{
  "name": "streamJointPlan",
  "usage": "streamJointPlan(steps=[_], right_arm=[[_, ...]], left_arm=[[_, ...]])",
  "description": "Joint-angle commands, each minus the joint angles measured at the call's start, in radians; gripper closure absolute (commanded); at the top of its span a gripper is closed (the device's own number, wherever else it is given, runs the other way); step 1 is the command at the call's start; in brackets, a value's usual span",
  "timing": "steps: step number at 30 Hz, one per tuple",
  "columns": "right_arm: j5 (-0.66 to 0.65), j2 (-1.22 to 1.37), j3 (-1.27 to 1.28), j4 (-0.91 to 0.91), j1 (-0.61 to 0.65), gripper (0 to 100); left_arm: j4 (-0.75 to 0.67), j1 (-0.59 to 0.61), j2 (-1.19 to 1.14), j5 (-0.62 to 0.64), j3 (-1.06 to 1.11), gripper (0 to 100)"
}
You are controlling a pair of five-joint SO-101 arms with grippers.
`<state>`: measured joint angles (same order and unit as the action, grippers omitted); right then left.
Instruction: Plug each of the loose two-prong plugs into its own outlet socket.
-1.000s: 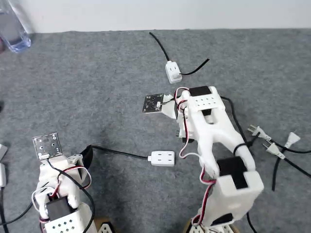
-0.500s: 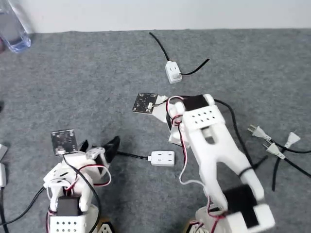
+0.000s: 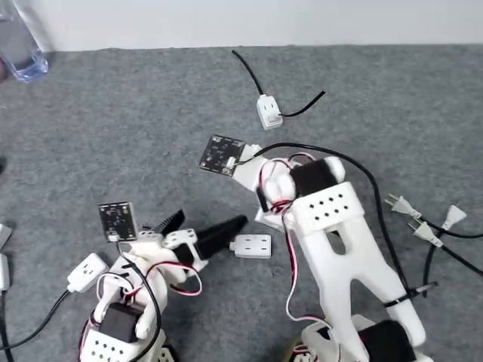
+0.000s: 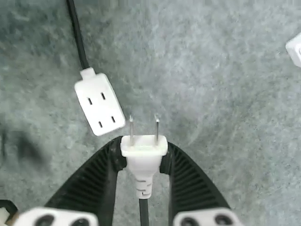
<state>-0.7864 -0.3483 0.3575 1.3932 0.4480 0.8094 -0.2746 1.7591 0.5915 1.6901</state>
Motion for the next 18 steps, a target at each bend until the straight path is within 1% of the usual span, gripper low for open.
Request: streamJointPlan(steps=[1, 3, 8, 18], right_arm=[[0.017, -0.035, -0.011, 0.001, 0.054, 99.1], [0.018, -0.033, -0.008, 0.001, 0.079, 99.1], [0.048, -0.033, -0.008, -0.027, 0.105, 99.1], [0.049, -0.044, -0.014, -0.013, 0.139, 99.1]], left_arm=[[-0.034, -0.021, 0.005, 0.011, -0.004, 44], [-0.057, -0.012, 0.005, 0.011, -0.004, 44], [-0.144, 0.078, 0.005, 0.011, -0.004, 44], [-0.144, 0.089, 0.002, 0.011, -0.004, 44]])
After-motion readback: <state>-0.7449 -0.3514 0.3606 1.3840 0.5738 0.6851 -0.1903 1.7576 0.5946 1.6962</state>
